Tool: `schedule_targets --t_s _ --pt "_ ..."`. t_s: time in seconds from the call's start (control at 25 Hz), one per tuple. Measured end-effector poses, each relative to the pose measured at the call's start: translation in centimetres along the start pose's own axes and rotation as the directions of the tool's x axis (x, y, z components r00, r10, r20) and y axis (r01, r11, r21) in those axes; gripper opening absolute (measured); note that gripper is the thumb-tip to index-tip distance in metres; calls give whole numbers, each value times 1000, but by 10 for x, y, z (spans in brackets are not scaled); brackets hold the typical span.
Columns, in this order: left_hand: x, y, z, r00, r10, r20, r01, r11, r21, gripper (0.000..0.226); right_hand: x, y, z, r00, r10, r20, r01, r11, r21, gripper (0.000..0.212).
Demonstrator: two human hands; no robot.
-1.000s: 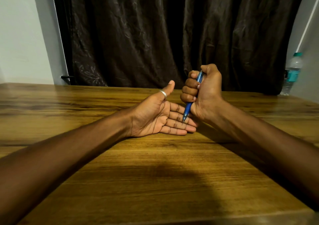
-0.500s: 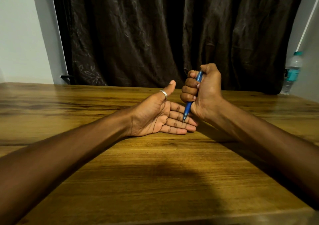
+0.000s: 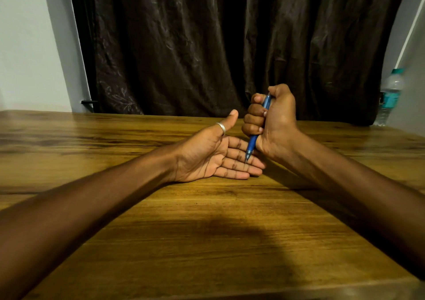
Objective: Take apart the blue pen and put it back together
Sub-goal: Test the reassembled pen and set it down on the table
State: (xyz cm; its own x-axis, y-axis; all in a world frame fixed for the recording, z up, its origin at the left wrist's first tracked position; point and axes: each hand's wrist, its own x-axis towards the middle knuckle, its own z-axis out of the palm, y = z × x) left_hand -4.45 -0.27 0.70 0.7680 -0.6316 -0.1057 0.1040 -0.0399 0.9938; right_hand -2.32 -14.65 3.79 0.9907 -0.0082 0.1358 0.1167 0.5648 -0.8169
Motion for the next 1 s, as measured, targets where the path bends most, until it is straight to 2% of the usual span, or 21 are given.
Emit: schedule_targets --t_s 0.16,0.36,0.52,0.72,1.0 --pt "1 -1 0 1000 16 2 -16 999 49 78 1 -1 -1 1000 5 -2 -5 1000 -3 40" --pt "1 -5 2 998 56 2 -56 992 110 41 3 -3 1 999 36 -2 -36 999 -7 39" --pt "-1 -6 -2 994 76 84 -90 980 178 54 4 -3 1 999 26 -20 -26 999 -29 38" --pt "0 -8 -3 990 103 95 -125 955 268 70 5 -3 0 999 18 -37 -19 999 -32 36" --pt "4 -11 -2 987 136 82 -152 954 257 63 6 -4 0 999 15 -49 -17 999 -29 34"
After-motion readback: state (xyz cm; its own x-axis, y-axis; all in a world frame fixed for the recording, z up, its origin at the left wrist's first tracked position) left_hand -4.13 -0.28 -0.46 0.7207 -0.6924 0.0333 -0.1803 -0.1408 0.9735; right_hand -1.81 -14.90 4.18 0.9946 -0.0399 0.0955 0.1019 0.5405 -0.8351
